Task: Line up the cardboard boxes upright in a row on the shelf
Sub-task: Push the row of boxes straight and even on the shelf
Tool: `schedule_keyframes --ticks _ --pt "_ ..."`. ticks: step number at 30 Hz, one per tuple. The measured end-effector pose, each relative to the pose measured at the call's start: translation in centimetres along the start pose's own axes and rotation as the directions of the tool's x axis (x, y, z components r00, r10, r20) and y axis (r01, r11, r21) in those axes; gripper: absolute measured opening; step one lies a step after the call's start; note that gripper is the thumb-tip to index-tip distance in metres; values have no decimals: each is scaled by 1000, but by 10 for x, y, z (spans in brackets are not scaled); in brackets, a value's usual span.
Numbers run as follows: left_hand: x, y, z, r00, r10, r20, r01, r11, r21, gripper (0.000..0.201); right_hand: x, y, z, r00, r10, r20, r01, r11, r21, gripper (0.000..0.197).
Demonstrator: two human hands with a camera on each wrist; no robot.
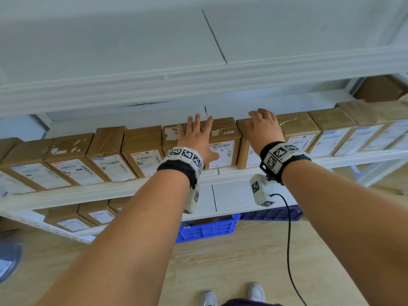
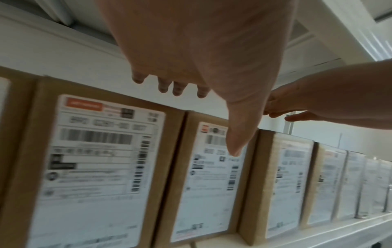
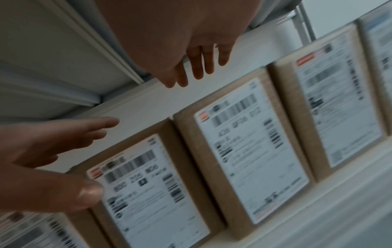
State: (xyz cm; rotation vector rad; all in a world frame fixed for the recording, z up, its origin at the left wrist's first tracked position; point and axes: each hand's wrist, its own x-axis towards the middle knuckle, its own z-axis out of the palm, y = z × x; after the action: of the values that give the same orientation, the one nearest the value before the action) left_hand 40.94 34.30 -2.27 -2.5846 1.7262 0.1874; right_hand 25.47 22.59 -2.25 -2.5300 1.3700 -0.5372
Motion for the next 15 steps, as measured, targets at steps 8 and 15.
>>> schedule_keyframes --ticks 8,15 --pt "21 82 -3 998 58 -19 -59 997 -48 106 8 72 -24 1000 7 2 -7 999 -40 42" --pt "37 138 0 999 -41 24 41 999 -14 102 16 122 -35 988 -48 149 57 997 -59 45"
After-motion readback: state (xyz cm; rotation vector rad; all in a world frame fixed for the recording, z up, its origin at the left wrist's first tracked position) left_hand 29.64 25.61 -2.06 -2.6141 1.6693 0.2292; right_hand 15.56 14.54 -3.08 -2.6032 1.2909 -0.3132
